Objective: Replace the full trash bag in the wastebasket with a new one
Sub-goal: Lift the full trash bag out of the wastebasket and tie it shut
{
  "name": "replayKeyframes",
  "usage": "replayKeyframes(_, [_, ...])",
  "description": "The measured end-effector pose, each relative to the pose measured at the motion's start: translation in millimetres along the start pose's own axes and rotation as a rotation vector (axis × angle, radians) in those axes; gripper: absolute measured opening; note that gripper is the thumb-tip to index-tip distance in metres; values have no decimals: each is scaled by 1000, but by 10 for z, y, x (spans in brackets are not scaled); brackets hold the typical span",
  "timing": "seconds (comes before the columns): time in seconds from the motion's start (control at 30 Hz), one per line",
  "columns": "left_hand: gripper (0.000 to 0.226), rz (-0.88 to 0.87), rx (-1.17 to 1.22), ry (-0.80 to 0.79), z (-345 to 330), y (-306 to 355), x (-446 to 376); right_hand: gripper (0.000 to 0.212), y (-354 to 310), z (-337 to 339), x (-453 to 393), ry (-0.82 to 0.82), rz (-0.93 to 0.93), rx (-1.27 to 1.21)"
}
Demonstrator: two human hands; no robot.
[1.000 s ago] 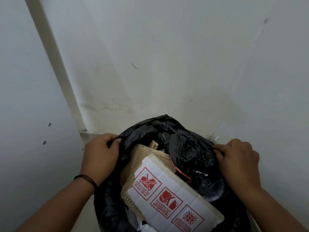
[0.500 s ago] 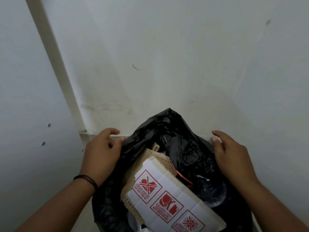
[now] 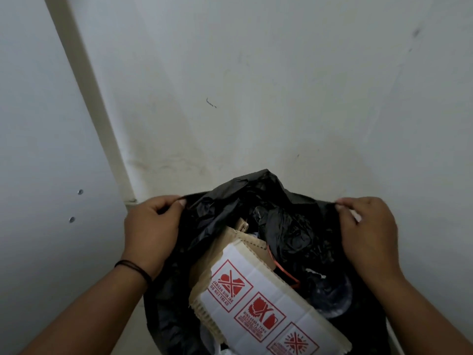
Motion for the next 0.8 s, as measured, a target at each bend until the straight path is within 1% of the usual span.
replayKeyframes(0.07, [21, 26, 97, 22, -2, 90, -21, 14, -14, 103, -68, 80, -37, -125])
replayKeyframes(0.1, [22, 44, 128, 7, -7, 138, -24, 14, -12, 133, -87, 91, -62, -162])
replayKeyframes(0.17, [20, 102, 202, -77, -11, 177, -43, 15, -16, 132, -100, 24, -89, -164])
replayKeyframes(0.23, [21, 220, 305, -172, 5, 149, -52, 19, -65, 96, -58, -81, -76, -55])
replayKeyframes(0.27, [20, 264, 284, -173, 40, 88, -74, 24, -113, 93, -15, -108, -58, 6])
replayKeyframes(0.33, [16, 310, 4, -192, 133, -73, -131, 30, -280, 157, 71, -55, 71, 100])
replayKeyframes(0.37, [16, 355, -149, -259, 163, -148, -126, 27, -407, 205, 119, -25, 175, 119])
replayKeyframes(0.4, [16, 423, -244, -348, 175, -213, -99, 22, -553, 252, 178, -28, 269, 113])
replayKeyframes(0.43, [17, 489, -281, -432, 177, -255, -61, 15, -699, 285, 250, -71, 359, 95])
replayKeyframes(0.47, [18, 529, -288, -479, 178, -261, -26, 10, -847, 312, 337, -133, 444, 78])
replayKeyframes(0.5, [18, 519, -303, -489, 174, -245, -19, 8, -995, 330, 435, -208, 527, 58])
replayKeyframes(0.53, [20, 454, -346, -479, 174, -220, -35, 9, -1120, 318, 561, -300, 587, 42])
replayKeyframes(0.6, [25, 253, -487, -424, 169, -144, -76, 19, -1351, 282, 830, -483, 687, -11])
replayKeyframes(0.63, [27, 166, -519, -386, 161, -85, -84, 20, -1447, 244, 981, -559, 764, -36])
replayKeyframes(0.67, [29, 114, -493, -346, 156, -25, -86, 14, -1530, 192, 1139, -624, 841, -49])
replayKeyframes(0.7, [27, 104, -418, -315, 152, 14, -97, 5, -1579, 137, 1281, -693, 856, -62])
replayKeyframes(0.73, [24, 126, -316, -304, 148, 61, -102, 16, -1604, 85, 1380, -763, 763, -83])
replayKeyframes(0.8, [18, 218, -104, -350, 136, 143, -82, 46, -1596, -18, 1551, -821, 667, -35])
Point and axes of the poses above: each hand's wrist, its own x-axis away from the middle knuckle, its own z-axis out of the back of the hand, y = z × x, the point moved 4 cm from there along -x, towards the middle knuckle, and after that the axes turned 7 degrees about x, right-handed, at the moved point
